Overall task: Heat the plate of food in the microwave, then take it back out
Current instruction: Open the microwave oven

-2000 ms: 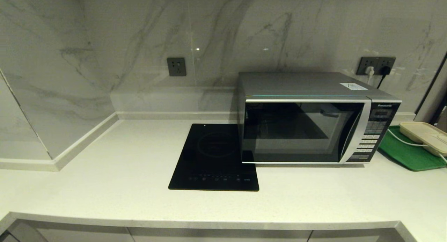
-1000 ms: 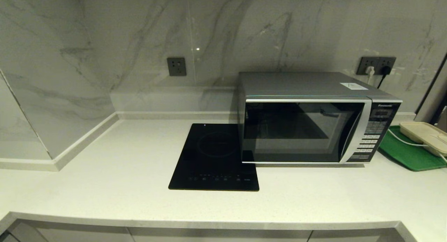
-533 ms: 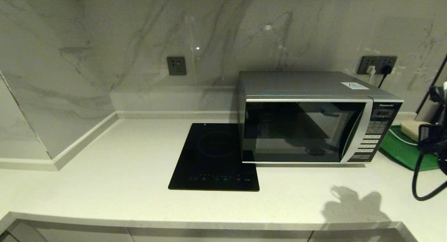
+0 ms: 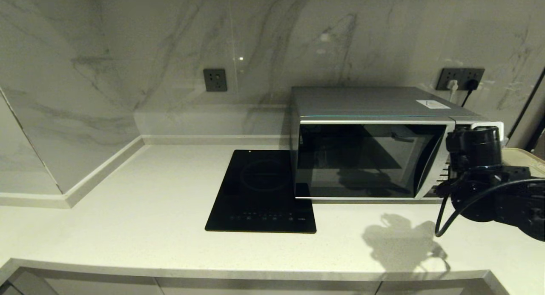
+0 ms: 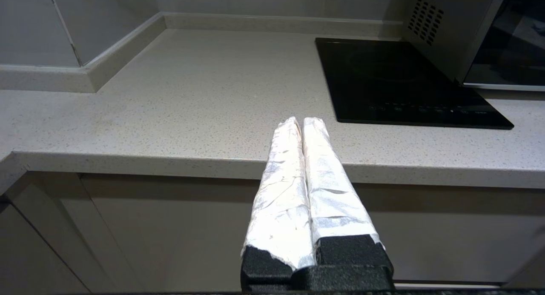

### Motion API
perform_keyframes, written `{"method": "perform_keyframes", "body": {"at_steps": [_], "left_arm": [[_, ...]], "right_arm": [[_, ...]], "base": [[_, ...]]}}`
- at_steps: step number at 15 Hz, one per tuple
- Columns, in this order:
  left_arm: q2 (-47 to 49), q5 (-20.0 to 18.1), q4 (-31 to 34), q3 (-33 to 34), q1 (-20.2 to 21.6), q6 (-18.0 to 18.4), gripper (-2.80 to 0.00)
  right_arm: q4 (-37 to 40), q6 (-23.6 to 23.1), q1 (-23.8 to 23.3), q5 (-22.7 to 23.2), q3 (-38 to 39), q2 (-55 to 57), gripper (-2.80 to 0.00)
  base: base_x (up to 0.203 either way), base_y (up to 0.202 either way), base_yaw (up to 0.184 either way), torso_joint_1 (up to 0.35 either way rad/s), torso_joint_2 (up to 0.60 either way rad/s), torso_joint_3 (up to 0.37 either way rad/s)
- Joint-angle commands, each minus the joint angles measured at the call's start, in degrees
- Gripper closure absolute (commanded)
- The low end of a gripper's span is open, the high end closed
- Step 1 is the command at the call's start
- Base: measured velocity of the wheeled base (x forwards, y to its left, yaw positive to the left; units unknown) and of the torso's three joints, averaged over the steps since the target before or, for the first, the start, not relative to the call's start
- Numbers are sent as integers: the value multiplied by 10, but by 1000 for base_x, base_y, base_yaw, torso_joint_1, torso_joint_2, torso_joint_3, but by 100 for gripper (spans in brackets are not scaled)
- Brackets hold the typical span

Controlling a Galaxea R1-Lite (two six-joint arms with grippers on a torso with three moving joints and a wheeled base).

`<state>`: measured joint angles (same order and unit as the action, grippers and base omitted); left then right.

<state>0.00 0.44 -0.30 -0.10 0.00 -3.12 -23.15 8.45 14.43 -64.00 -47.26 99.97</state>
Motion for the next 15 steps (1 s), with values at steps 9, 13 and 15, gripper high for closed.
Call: {"method": "perform_keyframes", "body": {"at_steps": [9,13,15], "left_arm": [[0,0,0,0,0,0,0],[0,0,0,0,0,0,0],[0,0,0,0,0,0,0]], "right_arm": [[-1,85,33,-1,-51,114,-280],[0,98,6,0,-84,139,-280],[0,99,-11,1,-90,149,-280]], "base": [[0,0,0,0,0,0],[0,0,0,0,0,0],[0,0,0,0,0,0]]}}
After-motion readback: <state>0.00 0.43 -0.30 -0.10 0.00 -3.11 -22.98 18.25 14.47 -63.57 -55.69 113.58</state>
